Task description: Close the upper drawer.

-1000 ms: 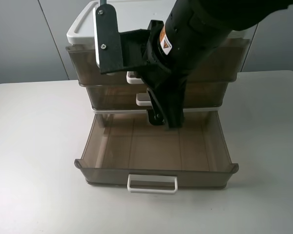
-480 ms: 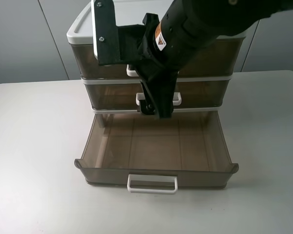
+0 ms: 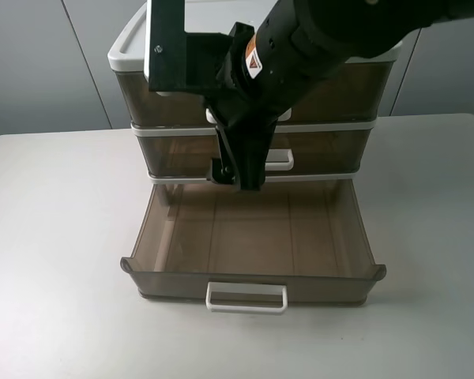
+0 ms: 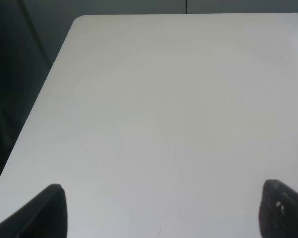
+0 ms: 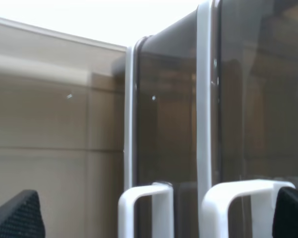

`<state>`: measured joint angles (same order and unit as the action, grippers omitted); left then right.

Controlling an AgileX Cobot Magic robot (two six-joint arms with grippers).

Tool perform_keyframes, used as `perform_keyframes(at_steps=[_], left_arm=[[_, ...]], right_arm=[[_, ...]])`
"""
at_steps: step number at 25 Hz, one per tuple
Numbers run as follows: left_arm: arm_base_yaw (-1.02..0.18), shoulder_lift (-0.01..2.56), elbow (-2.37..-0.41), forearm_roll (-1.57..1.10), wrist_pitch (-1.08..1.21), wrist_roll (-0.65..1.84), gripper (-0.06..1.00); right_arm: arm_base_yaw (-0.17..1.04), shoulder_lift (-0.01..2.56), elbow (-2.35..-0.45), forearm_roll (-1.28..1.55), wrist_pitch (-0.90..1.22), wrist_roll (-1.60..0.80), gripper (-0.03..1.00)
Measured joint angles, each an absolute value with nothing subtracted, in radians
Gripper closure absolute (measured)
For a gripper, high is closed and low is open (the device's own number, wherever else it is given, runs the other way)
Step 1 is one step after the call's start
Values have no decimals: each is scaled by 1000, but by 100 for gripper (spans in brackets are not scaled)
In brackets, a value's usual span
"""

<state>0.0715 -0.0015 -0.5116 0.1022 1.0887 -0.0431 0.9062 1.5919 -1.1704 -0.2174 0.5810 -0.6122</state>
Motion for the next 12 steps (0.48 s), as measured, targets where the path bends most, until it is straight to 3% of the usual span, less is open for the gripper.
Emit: perform_keyframes(at_steps=[12], left_arm=[[71, -1, -512, 102, 1089, -43, 20]], right_arm=[[905, 1284, -1170, -80, 750, -494, 27]])
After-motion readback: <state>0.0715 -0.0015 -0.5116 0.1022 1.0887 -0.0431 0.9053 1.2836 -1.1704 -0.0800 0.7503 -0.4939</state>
